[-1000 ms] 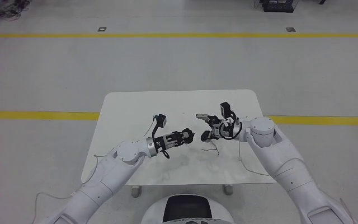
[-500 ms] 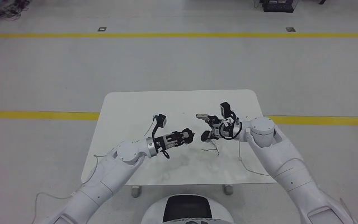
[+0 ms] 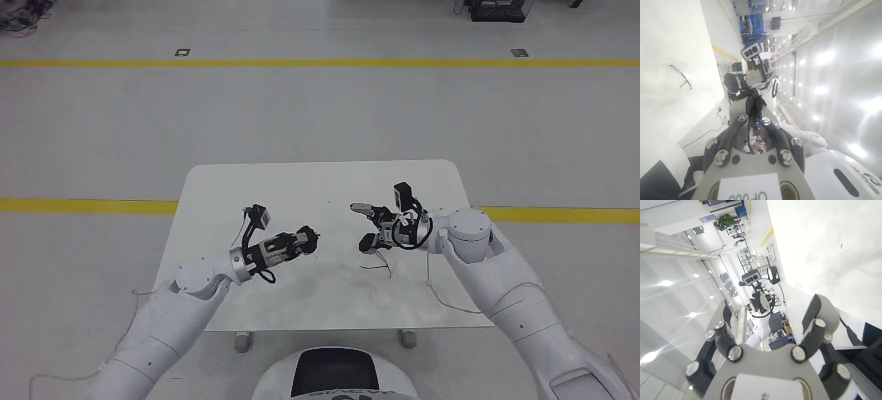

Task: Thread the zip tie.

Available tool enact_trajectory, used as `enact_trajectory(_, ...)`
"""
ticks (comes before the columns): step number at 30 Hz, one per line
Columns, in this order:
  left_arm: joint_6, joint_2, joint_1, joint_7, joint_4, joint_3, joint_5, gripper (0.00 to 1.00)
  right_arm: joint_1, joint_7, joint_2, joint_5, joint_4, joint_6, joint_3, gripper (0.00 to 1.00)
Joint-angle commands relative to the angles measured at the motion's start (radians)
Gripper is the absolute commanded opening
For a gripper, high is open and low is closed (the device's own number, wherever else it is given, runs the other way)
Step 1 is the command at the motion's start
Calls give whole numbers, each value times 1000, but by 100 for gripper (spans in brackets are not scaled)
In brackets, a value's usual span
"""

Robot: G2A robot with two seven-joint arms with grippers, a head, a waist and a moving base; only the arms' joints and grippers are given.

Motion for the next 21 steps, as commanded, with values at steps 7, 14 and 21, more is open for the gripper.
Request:
enact_trajectory(7, 0, 7, 17, -16, -14, -27, 8, 0, -4, -12, 1, -13, -7, 0, -3, 100)
enact_trajectory(14, 0, 7, 17, -16, -14, -27, 8, 0, 51, -22, 26, -1, 115, 0, -90, 100)
enact_trajectory(21, 0, 7, 17, -16, -14, -27, 8, 0, 172, -129, 62, 128, 182, 0, -301, 100)
